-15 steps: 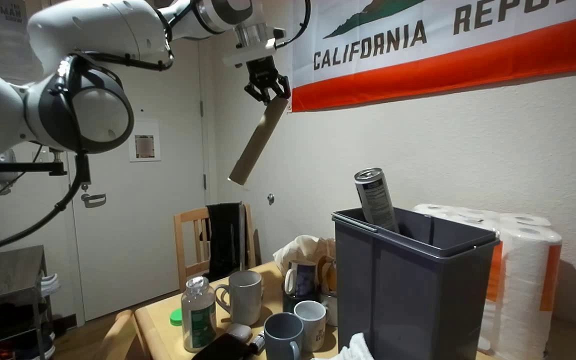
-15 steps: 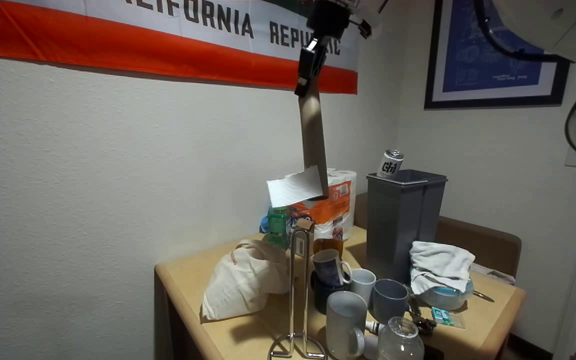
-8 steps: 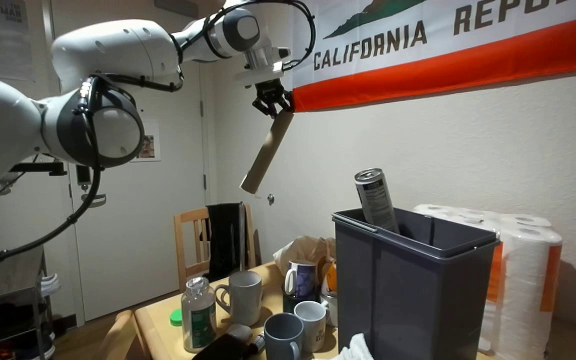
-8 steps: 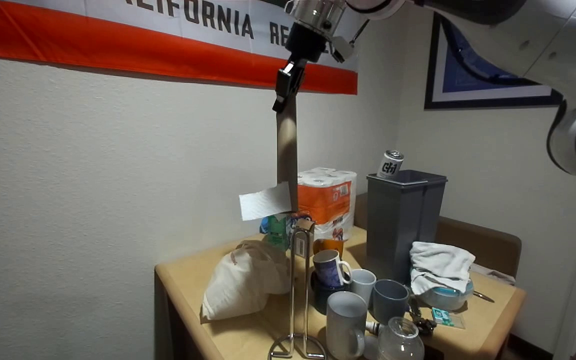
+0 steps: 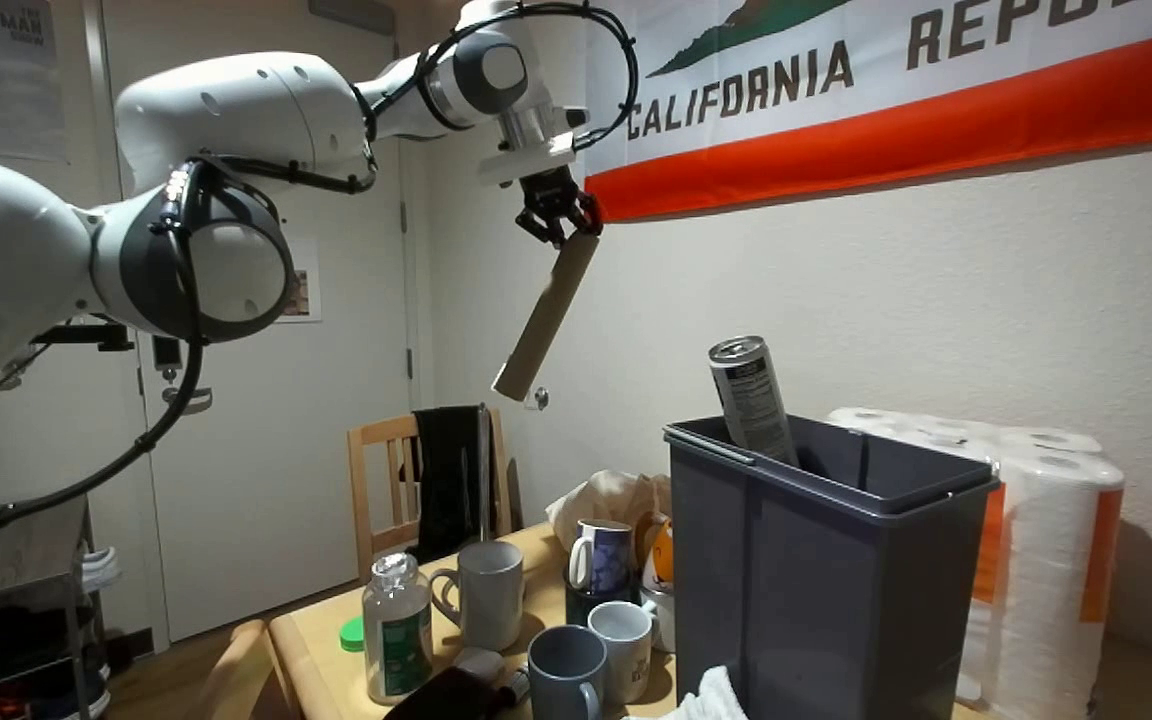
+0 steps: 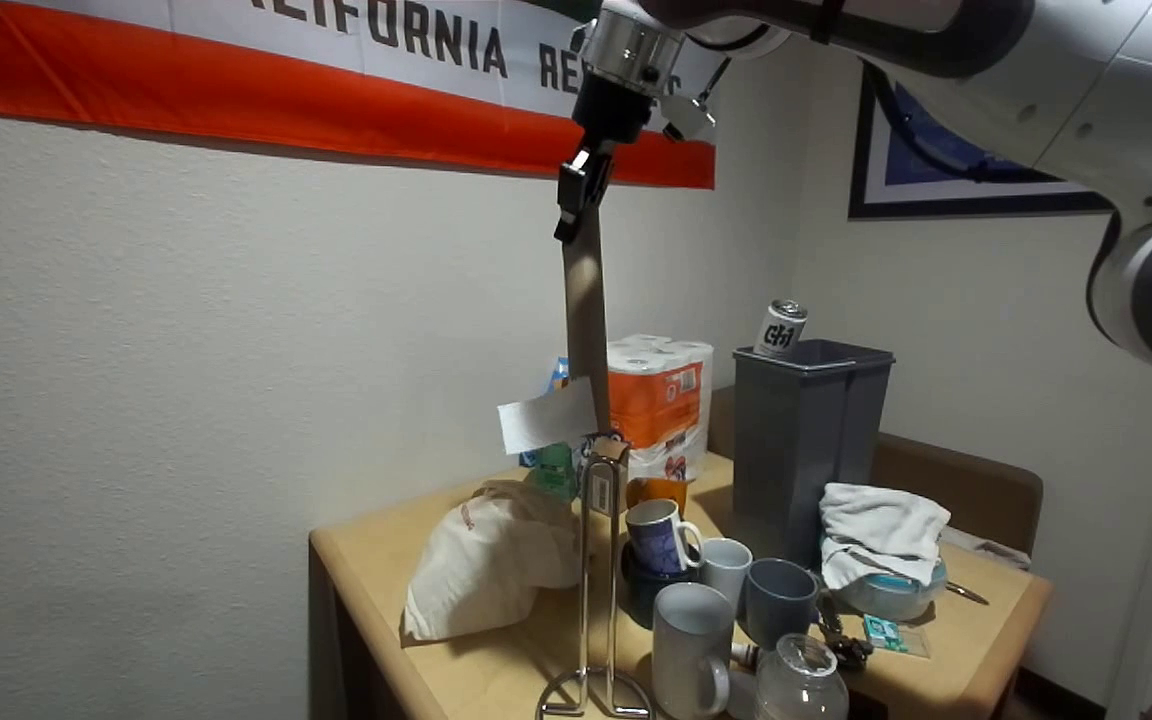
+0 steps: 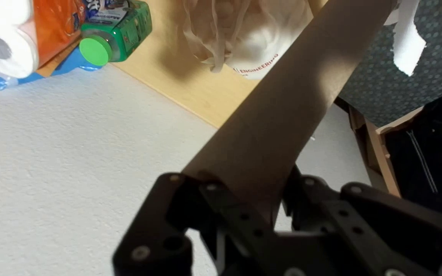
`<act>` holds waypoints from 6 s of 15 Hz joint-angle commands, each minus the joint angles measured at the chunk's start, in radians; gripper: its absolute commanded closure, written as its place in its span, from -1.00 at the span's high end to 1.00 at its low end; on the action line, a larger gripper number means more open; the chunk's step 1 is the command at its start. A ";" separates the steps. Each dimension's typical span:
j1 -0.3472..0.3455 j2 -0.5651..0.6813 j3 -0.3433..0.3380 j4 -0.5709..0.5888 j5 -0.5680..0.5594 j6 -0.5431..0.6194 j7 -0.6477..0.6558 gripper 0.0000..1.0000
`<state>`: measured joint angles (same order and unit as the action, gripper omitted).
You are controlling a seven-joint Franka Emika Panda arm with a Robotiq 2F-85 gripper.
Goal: Remove the handle towel roll from the grey bin and place it on the silver stand
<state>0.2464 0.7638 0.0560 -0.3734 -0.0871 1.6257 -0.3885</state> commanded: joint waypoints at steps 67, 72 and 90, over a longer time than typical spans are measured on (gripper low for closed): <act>0.196 -0.012 -0.104 -0.008 -0.189 -0.093 0.153 -0.98; 0.200 -0.010 -0.106 -0.008 -0.193 -0.095 0.189 -0.98; 0.213 -0.010 -0.123 -0.010 -0.208 -0.157 0.204 -0.98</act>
<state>0.4488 0.7631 -0.0575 -0.3716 -0.2889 1.5004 -0.2074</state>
